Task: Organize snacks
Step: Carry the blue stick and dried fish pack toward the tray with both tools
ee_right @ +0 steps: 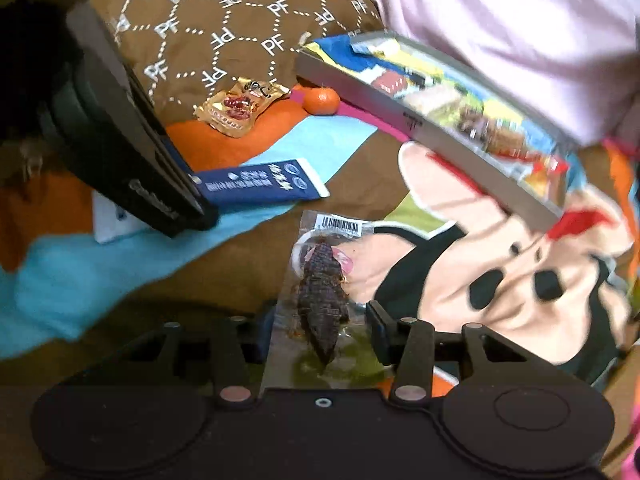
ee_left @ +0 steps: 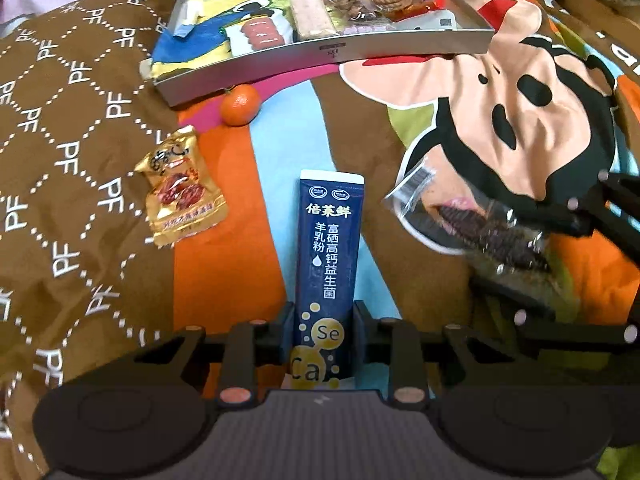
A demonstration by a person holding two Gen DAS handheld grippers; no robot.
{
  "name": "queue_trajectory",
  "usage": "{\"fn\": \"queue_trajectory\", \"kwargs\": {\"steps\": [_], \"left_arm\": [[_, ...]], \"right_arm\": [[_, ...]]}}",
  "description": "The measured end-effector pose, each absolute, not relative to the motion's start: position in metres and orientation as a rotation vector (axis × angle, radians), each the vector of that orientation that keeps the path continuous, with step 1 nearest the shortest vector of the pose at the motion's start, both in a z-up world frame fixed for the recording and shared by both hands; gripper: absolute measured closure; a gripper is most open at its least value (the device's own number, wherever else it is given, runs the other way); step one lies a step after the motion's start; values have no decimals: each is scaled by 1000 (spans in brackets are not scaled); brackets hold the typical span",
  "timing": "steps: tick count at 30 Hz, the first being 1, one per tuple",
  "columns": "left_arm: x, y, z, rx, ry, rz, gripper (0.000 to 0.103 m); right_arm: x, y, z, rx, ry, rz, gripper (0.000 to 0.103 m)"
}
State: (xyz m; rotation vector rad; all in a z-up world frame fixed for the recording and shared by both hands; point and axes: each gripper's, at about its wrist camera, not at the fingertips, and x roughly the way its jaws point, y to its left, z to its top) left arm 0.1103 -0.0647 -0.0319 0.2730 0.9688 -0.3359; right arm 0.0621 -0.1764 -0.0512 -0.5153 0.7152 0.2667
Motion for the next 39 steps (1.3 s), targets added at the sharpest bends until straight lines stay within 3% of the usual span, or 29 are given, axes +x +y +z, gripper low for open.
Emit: {"fn": "queue_trajectory", "kwargs": {"steps": [22, 39], "left_arm": [[98, -56, -25, 192, 863, -258, 72], [127, -55, 20, 60, 743, -226, 72]], "right_arm": [[54, -171, -52, -662, 566, 210, 56], [53, -169, -40, -745, 333, 119, 56]]}}
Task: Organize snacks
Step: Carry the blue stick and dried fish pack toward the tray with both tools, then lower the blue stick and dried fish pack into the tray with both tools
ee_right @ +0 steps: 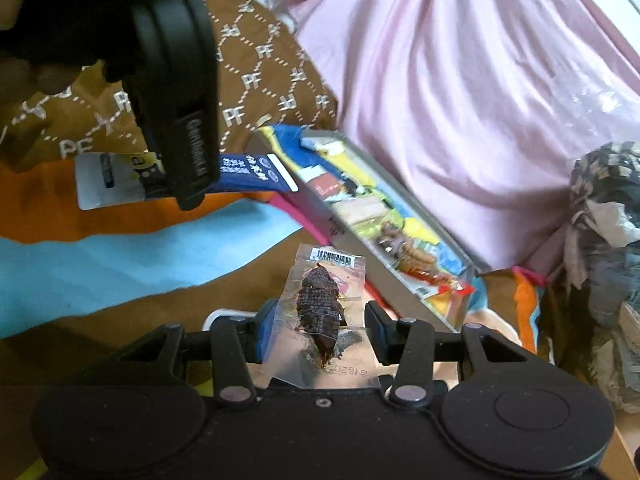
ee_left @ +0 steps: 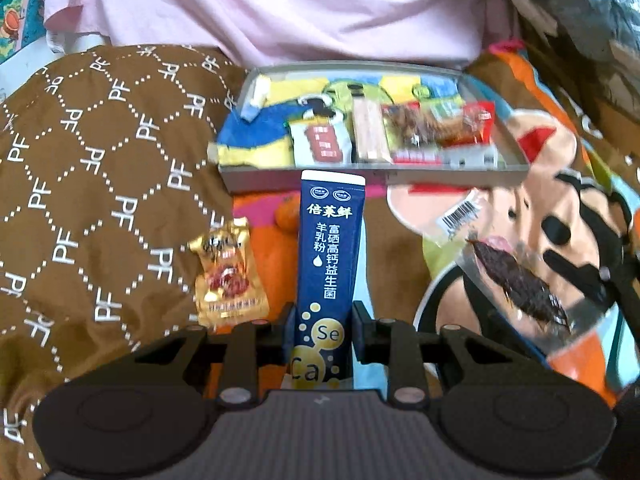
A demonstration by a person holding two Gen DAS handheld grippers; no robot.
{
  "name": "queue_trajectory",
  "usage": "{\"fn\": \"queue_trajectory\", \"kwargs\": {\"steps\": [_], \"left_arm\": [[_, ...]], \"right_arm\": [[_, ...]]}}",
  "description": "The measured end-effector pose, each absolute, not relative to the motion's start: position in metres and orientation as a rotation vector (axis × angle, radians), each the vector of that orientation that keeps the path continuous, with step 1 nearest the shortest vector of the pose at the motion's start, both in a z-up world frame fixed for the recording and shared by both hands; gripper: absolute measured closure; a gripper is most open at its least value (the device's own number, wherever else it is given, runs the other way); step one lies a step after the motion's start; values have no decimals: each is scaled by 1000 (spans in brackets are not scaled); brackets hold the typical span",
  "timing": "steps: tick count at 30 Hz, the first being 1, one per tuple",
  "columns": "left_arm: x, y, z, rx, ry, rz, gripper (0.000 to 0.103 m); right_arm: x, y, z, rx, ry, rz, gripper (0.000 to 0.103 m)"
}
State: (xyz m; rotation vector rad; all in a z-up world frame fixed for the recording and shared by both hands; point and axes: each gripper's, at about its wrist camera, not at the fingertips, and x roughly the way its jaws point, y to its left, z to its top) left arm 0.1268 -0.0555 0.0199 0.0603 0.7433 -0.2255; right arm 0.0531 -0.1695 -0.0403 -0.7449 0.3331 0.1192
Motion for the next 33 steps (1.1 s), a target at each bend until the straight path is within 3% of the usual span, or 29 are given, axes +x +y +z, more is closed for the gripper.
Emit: {"fn": "queue_trajectory", "kwargs": {"steps": [13, 33], "left_arm": [[177, -57, 45, -64, 666, -175, 72], [346, -92, 49, -145, 613, -58, 72]], "right_arm": [[76, -173, -18, -742, 176, 43, 55], [246, -223, -10, -432, 125, -16, 55]]}}
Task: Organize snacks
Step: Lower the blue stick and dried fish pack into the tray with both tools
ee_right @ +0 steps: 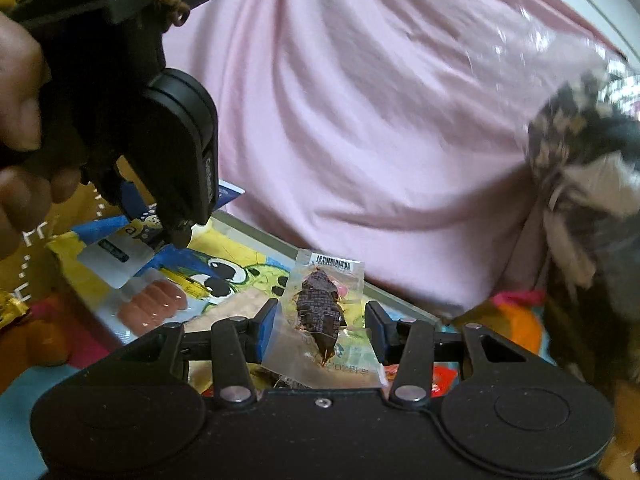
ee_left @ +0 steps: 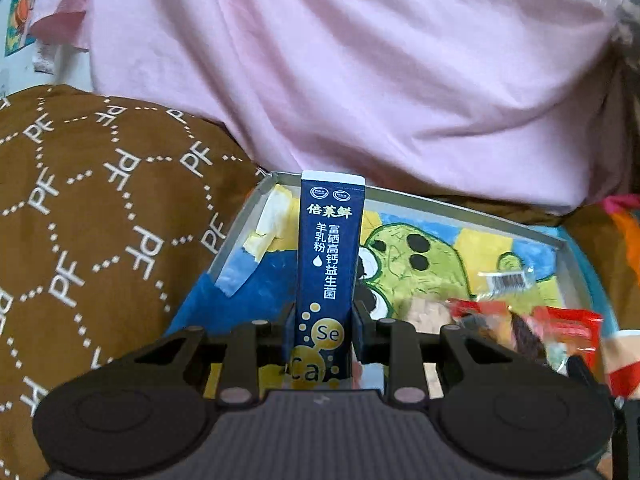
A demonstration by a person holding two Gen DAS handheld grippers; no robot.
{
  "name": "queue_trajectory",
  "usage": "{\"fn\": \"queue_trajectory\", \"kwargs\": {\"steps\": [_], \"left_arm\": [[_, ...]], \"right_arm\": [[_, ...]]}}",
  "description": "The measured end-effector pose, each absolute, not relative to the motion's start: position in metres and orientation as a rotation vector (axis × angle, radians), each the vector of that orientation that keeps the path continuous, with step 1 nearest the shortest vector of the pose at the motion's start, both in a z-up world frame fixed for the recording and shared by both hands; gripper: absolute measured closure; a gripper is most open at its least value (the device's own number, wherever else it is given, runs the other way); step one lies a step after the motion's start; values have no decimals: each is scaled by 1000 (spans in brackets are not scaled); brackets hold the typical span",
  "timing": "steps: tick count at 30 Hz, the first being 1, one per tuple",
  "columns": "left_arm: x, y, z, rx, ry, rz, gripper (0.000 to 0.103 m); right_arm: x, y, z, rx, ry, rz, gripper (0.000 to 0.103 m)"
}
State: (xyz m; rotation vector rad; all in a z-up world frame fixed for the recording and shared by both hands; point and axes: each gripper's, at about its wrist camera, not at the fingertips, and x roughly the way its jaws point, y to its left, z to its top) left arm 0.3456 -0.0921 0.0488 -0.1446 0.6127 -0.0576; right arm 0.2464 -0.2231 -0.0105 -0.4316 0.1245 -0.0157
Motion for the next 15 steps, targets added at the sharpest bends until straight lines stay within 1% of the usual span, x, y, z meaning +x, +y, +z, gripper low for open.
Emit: {"fn": "queue_trajectory", "kwargs": {"steps": [7, 12, 13, 14, 15], "left_arm": [[357, -95, 26, -139, 651, -58, 71], [359, -95, 22, -165, 663, -39, 66], [359, -94, 22, -170, 666, -35, 64], [359, -93, 22, -173, 668, -36, 58], [357, -93, 22, -174, 667, -32, 51]], "right_arm": [[267, -218, -43, -439, 175, 40, 55], [270, -218, -47, -389, 177, 68, 54], [269, -219, -47, -383, 176, 67, 50], [270, -220, -47, -378, 176, 63, 48], [269, -220, -46, -375, 177, 60, 46]]}}
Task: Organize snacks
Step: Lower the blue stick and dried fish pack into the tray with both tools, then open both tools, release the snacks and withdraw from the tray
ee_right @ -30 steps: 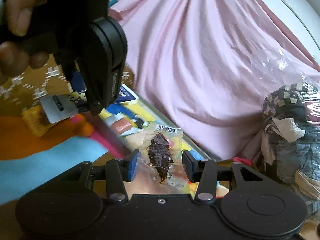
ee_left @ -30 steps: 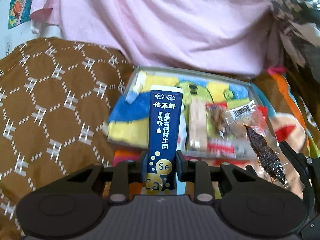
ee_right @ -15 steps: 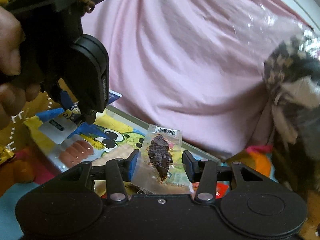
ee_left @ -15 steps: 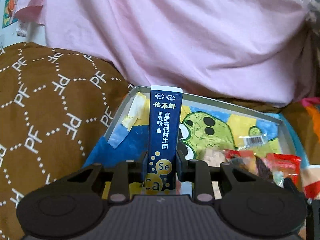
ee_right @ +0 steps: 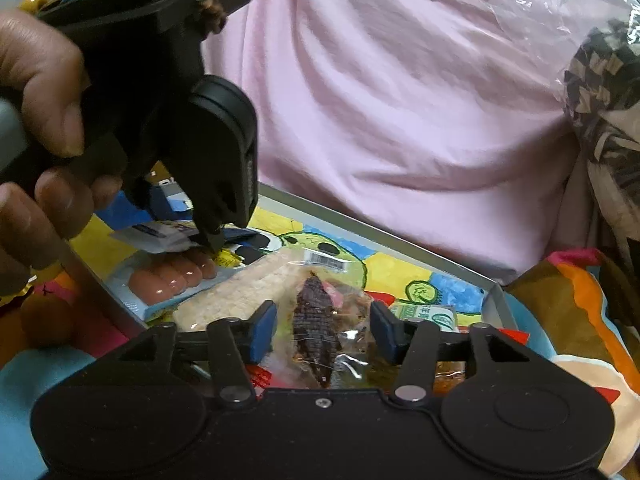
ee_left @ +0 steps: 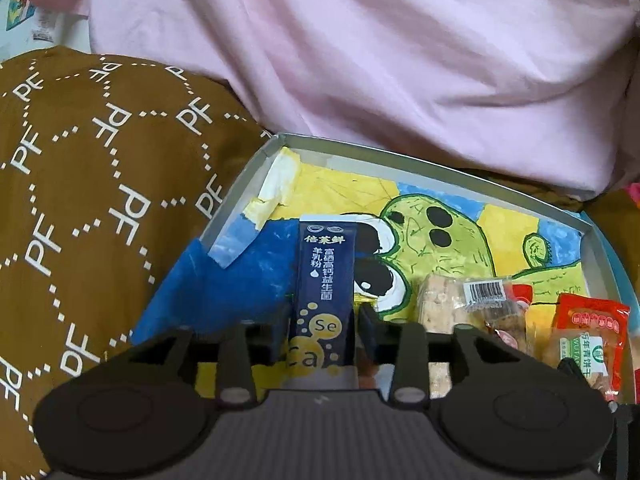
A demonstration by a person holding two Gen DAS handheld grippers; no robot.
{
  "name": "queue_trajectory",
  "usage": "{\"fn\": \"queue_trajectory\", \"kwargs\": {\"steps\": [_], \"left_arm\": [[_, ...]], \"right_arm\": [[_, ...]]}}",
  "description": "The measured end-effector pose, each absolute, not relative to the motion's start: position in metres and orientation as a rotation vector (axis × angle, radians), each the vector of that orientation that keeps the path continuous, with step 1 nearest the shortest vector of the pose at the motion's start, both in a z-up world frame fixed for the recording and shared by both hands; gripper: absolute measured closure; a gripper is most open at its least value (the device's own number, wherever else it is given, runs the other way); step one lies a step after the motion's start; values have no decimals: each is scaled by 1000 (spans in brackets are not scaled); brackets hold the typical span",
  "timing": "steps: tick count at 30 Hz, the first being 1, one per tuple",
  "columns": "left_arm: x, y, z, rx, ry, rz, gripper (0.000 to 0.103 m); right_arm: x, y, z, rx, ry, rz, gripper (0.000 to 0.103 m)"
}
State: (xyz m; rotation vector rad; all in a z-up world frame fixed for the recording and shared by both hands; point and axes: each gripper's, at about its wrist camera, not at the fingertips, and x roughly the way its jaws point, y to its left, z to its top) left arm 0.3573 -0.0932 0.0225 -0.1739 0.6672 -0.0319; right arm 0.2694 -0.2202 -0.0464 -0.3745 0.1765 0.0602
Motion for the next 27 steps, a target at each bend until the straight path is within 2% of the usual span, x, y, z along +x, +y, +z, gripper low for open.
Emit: {"fn": "queue_trajectory", "kwargs": {"steps": [1, 3, 5, 6, 12, 15, 27], "left_arm": [[355, -92, 24, -174, 662, -22, 46], [348, -91, 29, -177, 643, -6, 28], [338, -88, 36, -195, 620, 4, 19], [332, -86, 39, -203, 607, 4, 13], [297, -80, 64, -200, 536, 4, 1], [279, -78, 78, -198, 506, 10, 0], [194, -64, 118, -150, 413, 39, 0]], "right_arm": [[270, -222, -45, -369, 177, 58, 44], [270, -224, -43, -353, 168, 58, 39], [267, -225, -42, -348, 145, 66, 32], [266, -226, -41, -351, 131, 68, 24], [250, -229, -26, -334, 79, 52, 5], [239, -231, -14, -314, 65, 38, 1], [171, -222, 22, -250, 96, 131, 1]]}}
